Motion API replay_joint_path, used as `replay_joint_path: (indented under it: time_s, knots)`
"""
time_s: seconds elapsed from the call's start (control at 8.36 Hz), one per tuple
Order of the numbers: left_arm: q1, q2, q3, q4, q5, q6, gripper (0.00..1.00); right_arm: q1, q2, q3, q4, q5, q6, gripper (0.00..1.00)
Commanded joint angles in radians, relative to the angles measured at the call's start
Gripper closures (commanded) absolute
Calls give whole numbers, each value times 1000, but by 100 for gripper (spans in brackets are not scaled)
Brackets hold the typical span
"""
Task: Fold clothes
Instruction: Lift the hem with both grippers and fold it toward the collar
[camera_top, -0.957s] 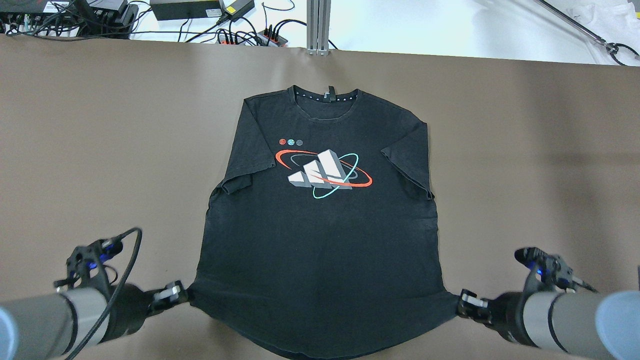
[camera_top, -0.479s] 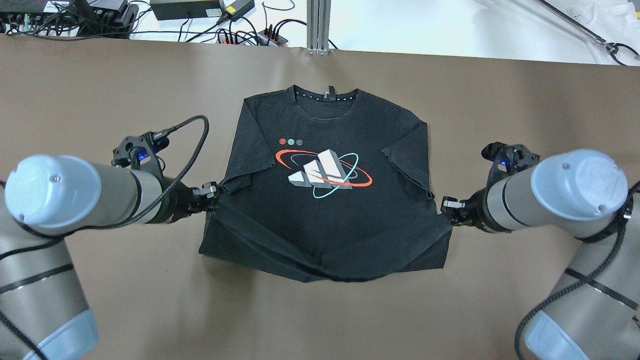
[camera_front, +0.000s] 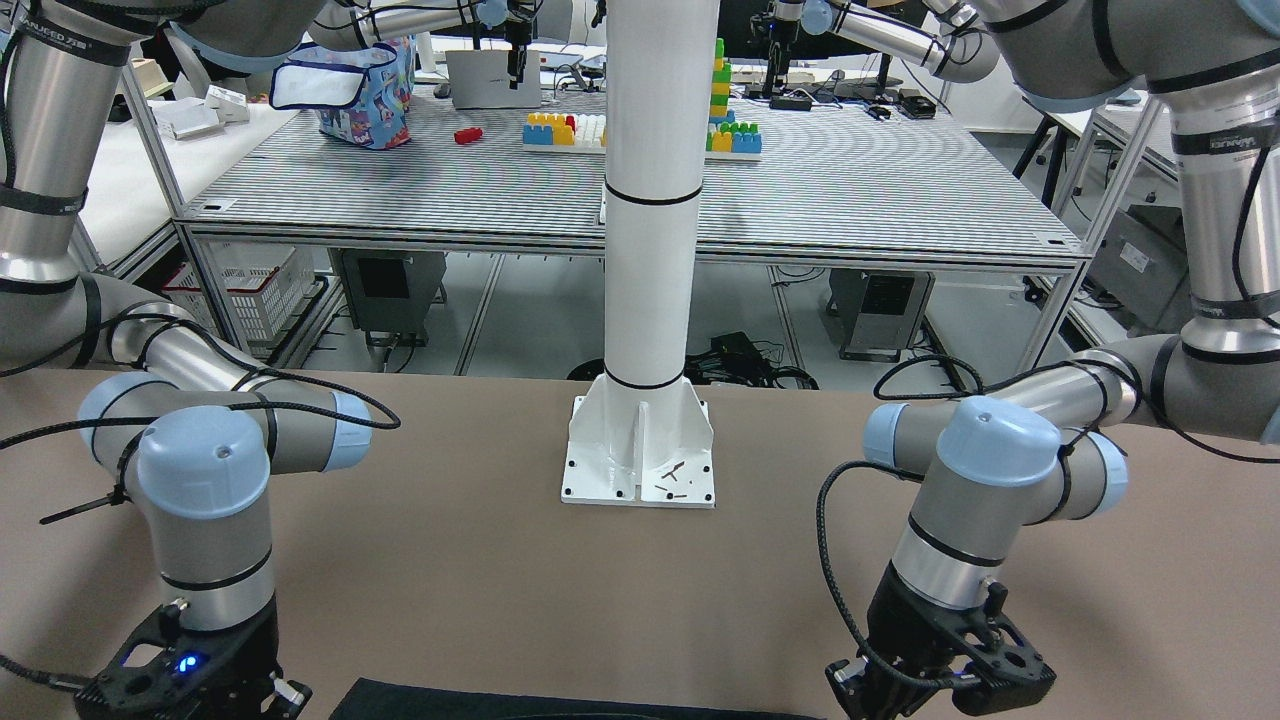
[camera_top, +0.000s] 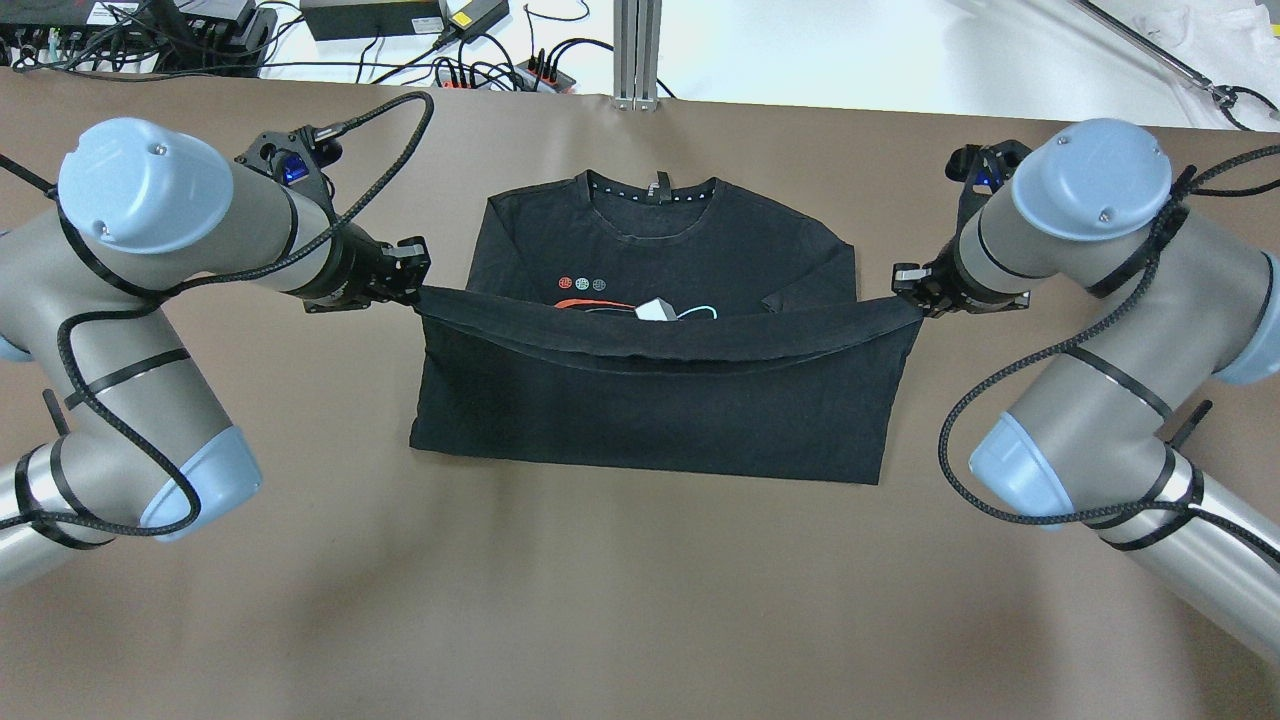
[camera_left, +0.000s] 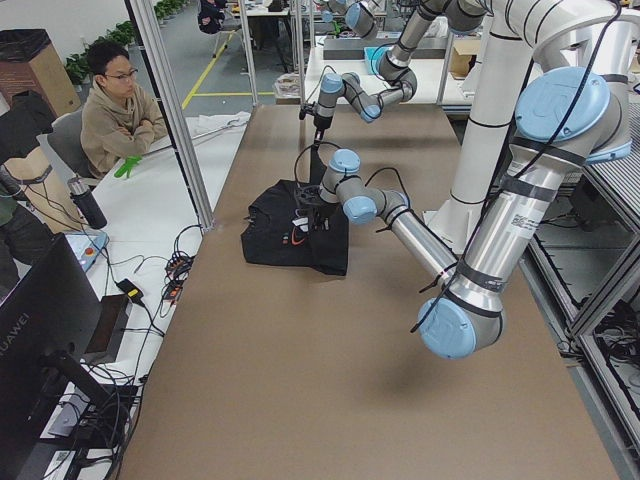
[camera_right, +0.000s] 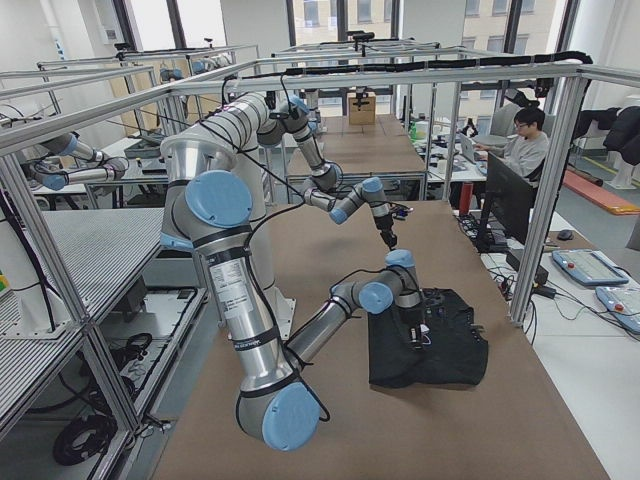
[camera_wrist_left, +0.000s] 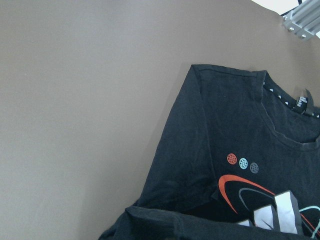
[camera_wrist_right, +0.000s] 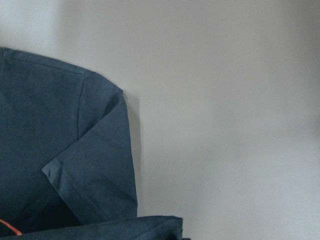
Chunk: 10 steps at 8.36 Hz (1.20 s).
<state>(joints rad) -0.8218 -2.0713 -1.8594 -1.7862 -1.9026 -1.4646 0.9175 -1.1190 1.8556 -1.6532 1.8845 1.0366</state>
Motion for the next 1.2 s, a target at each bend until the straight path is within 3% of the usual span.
replay_joint_path:
  time_s: [0.0, 0.24, 0.48, 0.72, 0.96, 1.08]
  knots:
    - [-62, -21, 72, -25, -53, 38, 100, 58, 82, -119, 22, -2, -70, 100]
    - [-62, -79, 187, -65, -50, 40, 100, 58, 119, -270, 166, -8, -63, 100]
    - [-65, -163, 416, -221, -41, 38, 100, 57, 154, -430, 309, -10, -61, 100]
    - [-83, -243, 630, -370, -38, 36, 100, 44, 229, -586, 401, -94, -35, 100]
    - [-92, -320, 744, -394, -18, 38, 100, 24, 229, -618, 432, -146, -21, 100]
    - [-92, -335, 767, -406, -3, 38, 94, 20, 229, -636, 458, -160, 0, 98]
